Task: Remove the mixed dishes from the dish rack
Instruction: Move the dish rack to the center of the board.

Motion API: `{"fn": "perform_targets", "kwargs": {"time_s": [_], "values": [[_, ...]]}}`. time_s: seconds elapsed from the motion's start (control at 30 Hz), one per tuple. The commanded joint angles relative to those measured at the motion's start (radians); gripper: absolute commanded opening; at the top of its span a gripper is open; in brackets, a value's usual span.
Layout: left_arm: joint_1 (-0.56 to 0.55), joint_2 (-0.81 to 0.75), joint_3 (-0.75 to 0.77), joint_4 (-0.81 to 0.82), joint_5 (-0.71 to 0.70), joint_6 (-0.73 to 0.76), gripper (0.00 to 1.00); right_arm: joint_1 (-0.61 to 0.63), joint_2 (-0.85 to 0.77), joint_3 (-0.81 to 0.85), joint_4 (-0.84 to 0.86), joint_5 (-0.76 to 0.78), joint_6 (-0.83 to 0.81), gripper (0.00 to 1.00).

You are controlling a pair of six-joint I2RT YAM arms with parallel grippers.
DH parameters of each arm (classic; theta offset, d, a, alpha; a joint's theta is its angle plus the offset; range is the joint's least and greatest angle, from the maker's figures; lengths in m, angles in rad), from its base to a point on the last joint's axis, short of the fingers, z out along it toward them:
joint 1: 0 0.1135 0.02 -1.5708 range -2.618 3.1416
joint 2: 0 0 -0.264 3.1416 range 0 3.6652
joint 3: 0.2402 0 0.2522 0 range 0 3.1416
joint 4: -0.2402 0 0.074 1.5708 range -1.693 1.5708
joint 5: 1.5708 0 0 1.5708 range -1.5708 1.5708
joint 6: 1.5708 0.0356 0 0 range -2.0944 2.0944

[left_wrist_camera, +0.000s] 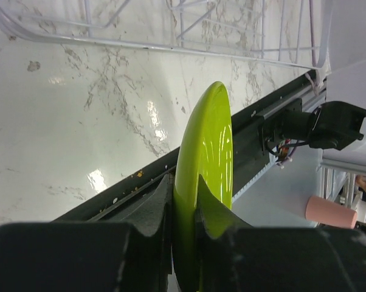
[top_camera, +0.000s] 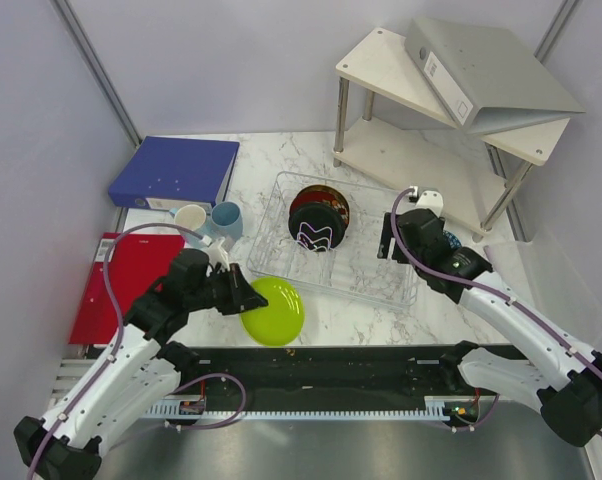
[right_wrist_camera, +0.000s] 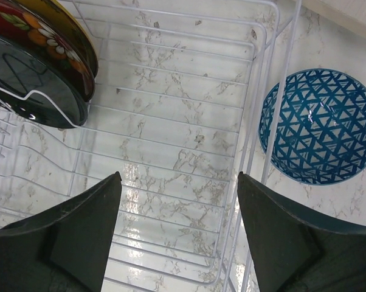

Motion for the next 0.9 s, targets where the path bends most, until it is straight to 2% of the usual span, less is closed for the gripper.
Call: {"fn": "perform_targets", "kwargs": {"time_s": [0.0, 0.23, 0.4, 0.47, 0.6, 0.7, 0.87], "values": [[-0.031, 0.047, -0.009, 0.067, 0.072, -0.041, 0.02, -0.001, -0.015, -0.022, 0.044, -0.019, 0.001, 0.84], [-0.107, 0.223, -0.014, 0.069, -0.084, -0.072, 0.02, 0.001, -0.033, -0.05, 0.064, -0.025, -0.002, 0.83], [-0.111, 0.195, 0.024, 0.087, -0.181, -0.092, 0.02, 0.001, -0.044, -0.053, 0.07, -0.031, -0.013, 0.83], [-0.111, 0.199, 0.081, 0.031, -0.224, -0.06, 0.02, 0.001, -0.05, -0.051, 0.07, -0.037, -0.022, 0.83], [-0.111, 0.273, 0.274, -0.219, -0.366, 0.024, 0.02, -0.001, -0.048, -0.034, 0.073, -0.05, -0.037, 0.83], [-0.111, 0.27, 0.31, -0.264, -0.434, 0.031, 0.02, 0.001, -0.038, -0.031, 0.096, -0.054, -0.056, 0.83], [-0.109, 0.227, 0.285, -0.185, -0.376, -0.002, 0.02, -0.002, 0.056, 0.016, 0.023, 0.142, -0.03, 0.85]]}}
